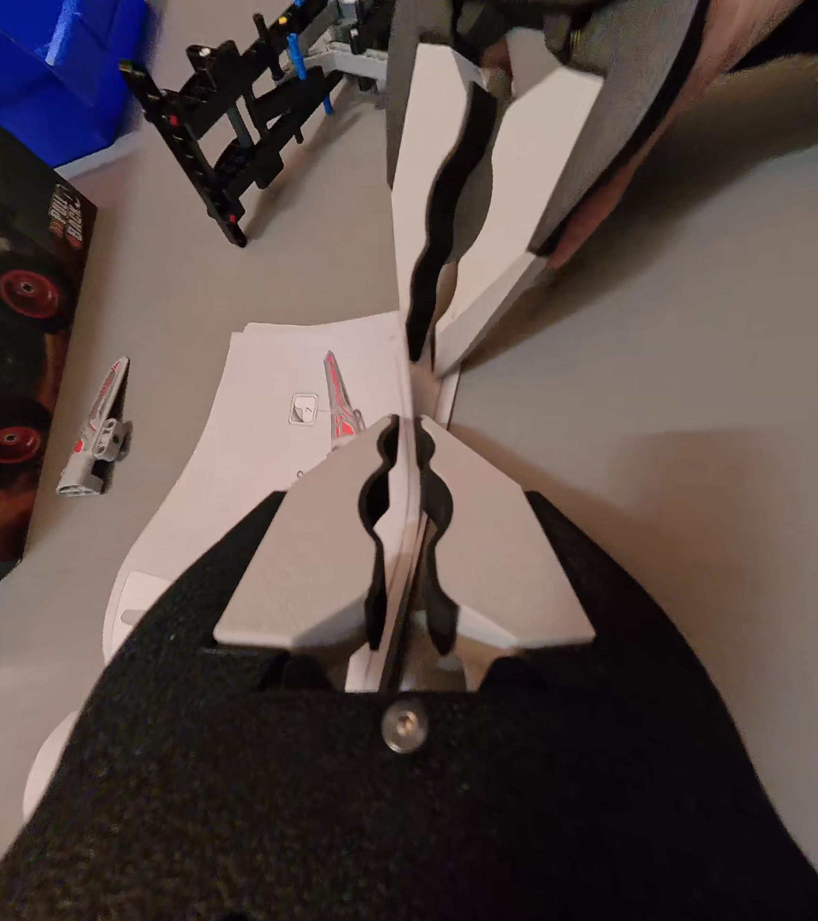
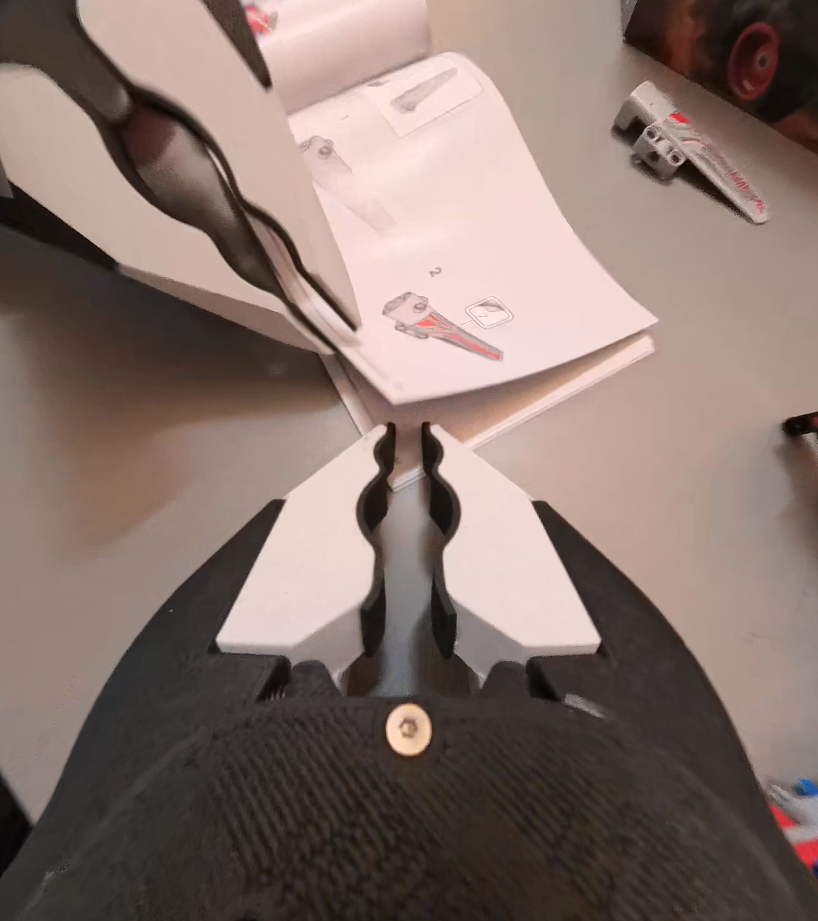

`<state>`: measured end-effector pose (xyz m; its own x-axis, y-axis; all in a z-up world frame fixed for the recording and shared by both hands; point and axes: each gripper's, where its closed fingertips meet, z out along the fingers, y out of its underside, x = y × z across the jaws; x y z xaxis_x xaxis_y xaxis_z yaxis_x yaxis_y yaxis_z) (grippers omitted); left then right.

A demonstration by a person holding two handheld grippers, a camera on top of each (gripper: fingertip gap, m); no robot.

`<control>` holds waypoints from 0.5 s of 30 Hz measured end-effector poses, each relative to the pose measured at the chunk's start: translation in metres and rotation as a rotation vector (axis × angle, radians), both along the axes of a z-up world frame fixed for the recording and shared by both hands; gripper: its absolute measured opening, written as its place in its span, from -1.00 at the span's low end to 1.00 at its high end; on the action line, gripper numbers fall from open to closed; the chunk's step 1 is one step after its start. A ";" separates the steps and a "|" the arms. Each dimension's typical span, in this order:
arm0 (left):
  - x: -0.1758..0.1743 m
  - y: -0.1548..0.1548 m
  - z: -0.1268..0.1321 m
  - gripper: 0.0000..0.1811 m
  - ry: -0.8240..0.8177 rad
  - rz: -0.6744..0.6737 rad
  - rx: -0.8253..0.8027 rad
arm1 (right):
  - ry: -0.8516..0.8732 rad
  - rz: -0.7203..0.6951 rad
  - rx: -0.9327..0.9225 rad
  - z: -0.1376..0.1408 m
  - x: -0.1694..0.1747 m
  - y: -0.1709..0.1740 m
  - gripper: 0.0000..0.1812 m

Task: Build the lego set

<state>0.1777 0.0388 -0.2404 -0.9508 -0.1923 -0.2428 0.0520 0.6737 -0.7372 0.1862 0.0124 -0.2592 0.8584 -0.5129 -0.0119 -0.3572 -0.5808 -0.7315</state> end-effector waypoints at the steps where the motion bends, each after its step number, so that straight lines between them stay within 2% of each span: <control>1: -0.001 0.002 0.002 -0.89 0.040 -0.005 -0.015 | -0.034 0.003 -0.032 0.000 0.002 -0.001 -0.90; 3: 0.000 0.007 0.004 -0.72 0.110 0.002 -0.025 | -0.070 0.019 -0.065 0.000 0.002 0.000 -0.96; 4: 0.008 0.010 0.006 -0.78 0.102 0.032 -0.033 | -0.080 0.022 -0.074 -0.001 0.002 0.001 -0.98; 5: 0.017 0.014 0.007 -0.93 0.083 0.068 -0.033 | -0.087 0.026 -0.078 -0.001 0.002 0.001 -1.00; 6: 0.025 0.018 0.005 -1.00 0.078 0.099 -0.009 | -0.103 0.026 -0.082 -0.001 0.003 0.001 -1.00; 9: 0.030 0.033 -0.021 -1.00 0.116 0.115 0.181 | -0.148 0.031 -0.100 -0.001 0.003 0.002 -1.00; 12: 0.029 0.034 -0.023 -1.00 0.083 0.082 0.205 | -0.174 0.030 -0.110 -0.001 0.003 0.001 -1.00; 15: 0.038 0.037 -0.022 -1.00 0.067 0.134 0.199 | -0.188 0.034 -0.105 -0.001 0.002 0.001 -1.00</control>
<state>0.2158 0.0761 -0.2628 -0.9351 -0.2727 -0.2261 -0.0920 0.8033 -0.5885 0.1887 0.0136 -0.2604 0.8573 -0.4736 0.2019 -0.1991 -0.6666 -0.7183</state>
